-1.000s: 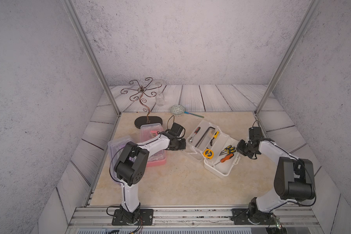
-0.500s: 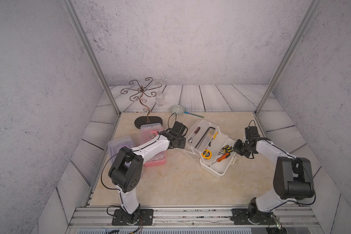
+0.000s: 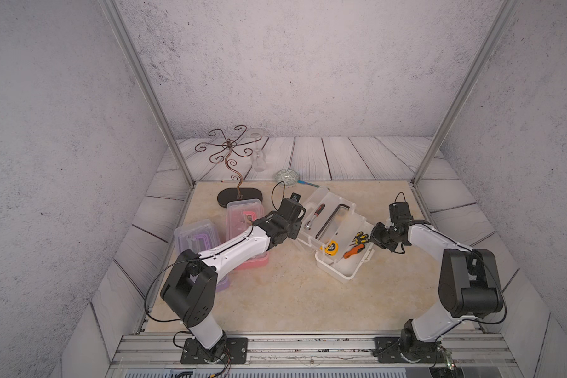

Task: Close toolboxes
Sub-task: Close the toolbox lid.

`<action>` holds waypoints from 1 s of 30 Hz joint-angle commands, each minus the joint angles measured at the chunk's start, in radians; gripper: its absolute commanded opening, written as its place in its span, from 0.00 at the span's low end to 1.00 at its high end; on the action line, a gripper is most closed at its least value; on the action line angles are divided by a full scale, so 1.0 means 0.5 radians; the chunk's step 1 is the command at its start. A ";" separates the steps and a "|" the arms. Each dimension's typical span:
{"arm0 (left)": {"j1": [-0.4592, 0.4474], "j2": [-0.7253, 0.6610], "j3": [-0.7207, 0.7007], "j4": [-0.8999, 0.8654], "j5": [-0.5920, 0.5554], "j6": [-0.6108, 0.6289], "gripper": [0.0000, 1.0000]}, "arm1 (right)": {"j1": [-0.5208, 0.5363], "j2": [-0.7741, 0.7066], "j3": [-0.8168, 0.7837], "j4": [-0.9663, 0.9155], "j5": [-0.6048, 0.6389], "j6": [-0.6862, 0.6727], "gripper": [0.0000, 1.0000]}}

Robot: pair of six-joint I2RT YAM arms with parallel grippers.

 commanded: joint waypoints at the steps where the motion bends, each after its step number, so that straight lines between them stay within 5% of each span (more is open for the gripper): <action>1: -0.148 -0.093 -0.068 0.333 0.074 0.271 0.00 | 0.092 0.051 -0.011 0.306 -0.411 0.038 0.15; 27: -0.636 -0.179 -0.417 0.849 -0.320 0.810 0.00 | 0.163 0.223 -0.084 0.972 -0.721 0.319 0.23; 30: -0.669 -0.170 -0.404 0.852 -0.319 0.798 0.13 | 0.166 0.216 -0.093 0.972 -0.718 0.319 0.26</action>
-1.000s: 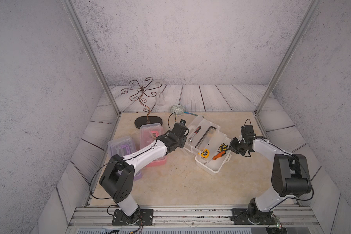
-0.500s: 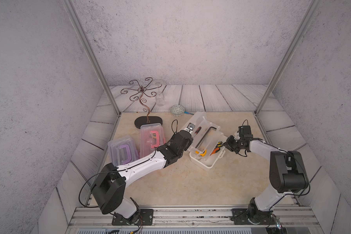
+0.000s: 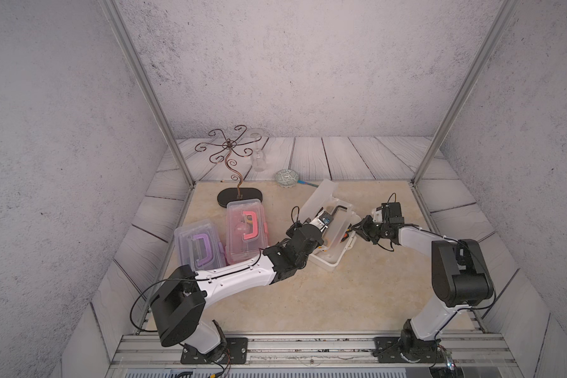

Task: Close toolboxes
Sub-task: Close the toolbox lid.

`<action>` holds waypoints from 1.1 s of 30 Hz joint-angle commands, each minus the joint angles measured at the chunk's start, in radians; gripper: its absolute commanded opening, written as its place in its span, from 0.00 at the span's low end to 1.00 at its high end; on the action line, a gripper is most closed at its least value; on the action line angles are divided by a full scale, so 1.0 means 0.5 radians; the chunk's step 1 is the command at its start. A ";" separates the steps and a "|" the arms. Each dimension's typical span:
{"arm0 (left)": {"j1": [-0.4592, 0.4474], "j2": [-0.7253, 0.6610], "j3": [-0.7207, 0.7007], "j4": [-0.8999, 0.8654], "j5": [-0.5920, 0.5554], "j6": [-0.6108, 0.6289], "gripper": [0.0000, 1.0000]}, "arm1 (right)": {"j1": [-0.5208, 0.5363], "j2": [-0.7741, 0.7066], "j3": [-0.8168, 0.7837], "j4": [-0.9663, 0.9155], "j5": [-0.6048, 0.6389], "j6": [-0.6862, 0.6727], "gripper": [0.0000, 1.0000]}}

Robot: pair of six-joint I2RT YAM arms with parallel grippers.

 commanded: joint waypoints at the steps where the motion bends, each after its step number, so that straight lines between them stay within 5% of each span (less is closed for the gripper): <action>1: -0.094 0.046 -0.014 -0.011 0.267 -0.030 0.19 | 0.057 0.039 -0.002 0.182 -0.217 0.016 0.26; 8: -0.143 0.077 0.045 -0.073 0.273 -0.090 0.53 | 0.058 0.029 -0.031 0.186 -0.206 0.013 0.29; 17: -0.141 0.119 0.109 -0.140 0.264 -0.220 0.61 | 0.056 -0.024 -0.044 0.118 -0.185 -0.039 0.34; 25: -0.089 0.229 0.245 -0.261 0.317 -0.354 0.69 | 0.051 -0.284 -0.047 -0.324 0.102 -0.277 0.56; 33: 0.185 0.263 0.437 -0.378 0.645 -0.629 0.83 | 0.048 -0.463 0.000 -0.492 0.291 -0.412 0.80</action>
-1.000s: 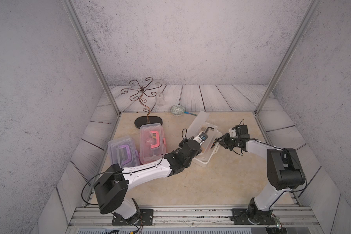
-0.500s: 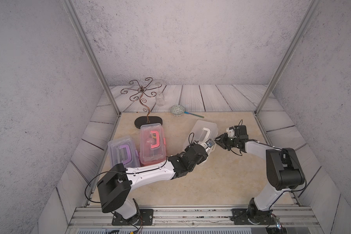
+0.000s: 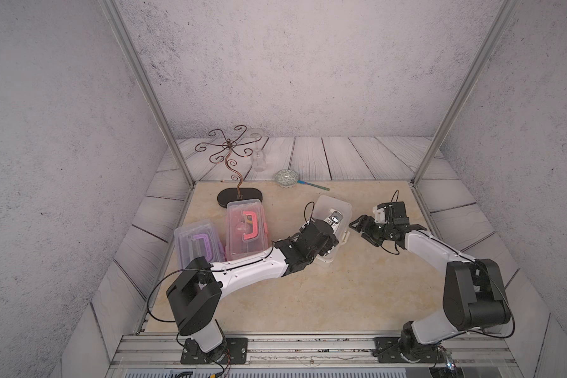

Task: Close toolboxes
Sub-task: Close the toolbox lid, then adjust the toolbox at the center of the board.

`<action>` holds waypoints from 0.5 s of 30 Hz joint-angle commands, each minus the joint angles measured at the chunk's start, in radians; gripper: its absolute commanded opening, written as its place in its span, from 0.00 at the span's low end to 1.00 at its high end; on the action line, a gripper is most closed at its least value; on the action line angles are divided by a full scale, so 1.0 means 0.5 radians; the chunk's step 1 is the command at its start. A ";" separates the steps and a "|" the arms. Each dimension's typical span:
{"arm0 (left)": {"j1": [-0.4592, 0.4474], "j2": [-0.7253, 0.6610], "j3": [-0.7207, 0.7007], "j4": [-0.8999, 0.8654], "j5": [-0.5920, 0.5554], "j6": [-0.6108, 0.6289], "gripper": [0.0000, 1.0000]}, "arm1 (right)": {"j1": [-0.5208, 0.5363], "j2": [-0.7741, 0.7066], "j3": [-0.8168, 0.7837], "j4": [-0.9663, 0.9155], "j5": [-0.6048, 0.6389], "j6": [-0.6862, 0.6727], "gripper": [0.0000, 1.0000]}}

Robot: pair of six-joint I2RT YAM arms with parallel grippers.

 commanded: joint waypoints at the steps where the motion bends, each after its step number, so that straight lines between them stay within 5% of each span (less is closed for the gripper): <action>1: 0.165 0.035 0.128 -0.084 0.239 -0.224 0.85 | 0.001 -0.044 0.068 -0.110 0.091 -0.120 0.82; 15: 0.655 0.142 0.253 -0.137 0.889 -0.678 0.95 | 0.006 0.537 0.735 -0.102 0.039 -0.508 0.86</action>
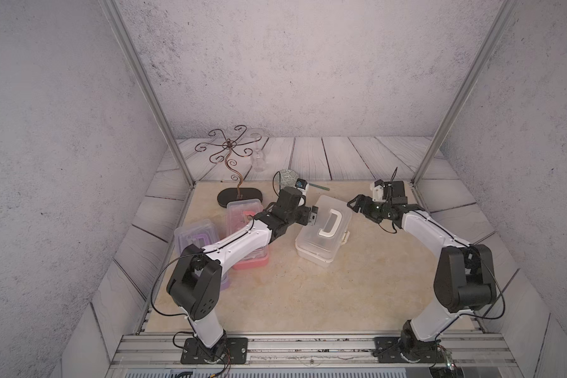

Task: Close toolboxes
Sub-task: Adjust the toolbox at the center of the board.

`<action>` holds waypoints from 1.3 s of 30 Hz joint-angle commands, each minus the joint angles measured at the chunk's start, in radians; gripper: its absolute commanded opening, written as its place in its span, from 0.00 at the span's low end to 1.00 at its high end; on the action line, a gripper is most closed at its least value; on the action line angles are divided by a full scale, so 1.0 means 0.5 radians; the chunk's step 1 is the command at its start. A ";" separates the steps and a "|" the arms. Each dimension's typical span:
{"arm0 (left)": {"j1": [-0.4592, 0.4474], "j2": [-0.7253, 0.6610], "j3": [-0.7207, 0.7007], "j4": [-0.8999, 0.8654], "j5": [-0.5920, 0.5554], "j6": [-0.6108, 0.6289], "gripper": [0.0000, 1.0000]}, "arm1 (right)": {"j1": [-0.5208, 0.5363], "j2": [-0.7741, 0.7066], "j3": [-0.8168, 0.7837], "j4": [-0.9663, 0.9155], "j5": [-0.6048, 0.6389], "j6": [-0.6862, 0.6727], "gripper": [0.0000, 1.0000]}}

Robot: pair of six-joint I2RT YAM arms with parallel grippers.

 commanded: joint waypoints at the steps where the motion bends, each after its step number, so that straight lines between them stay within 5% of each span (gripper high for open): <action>1: 0.033 0.002 -0.004 0.011 0.162 -0.116 0.95 | 0.006 0.178 0.095 -0.012 -0.058 -0.161 0.86; 8: 0.118 0.038 -0.038 0.047 0.238 -0.225 0.95 | 0.082 0.240 0.085 0.150 -0.323 -0.218 0.86; 18: 0.225 0.047 -0.148 0.125 0.359 -0.331 0.95 | 0.325 0.173 -0.015 0.157 -0.342 -0.266 0.86; 29: 0.263 0.250 0.007 0.093 0.566 -0.414 0.95 | 0.404 -0.085 -0.111 -0.048 -0.008 -0.315 0.83; 39: 0.297 0.470 0.191 0.149 0.787 -0.443 0.95 | 0.461 -0.142 -0.313 0.231 -0.330 -0.077 0.78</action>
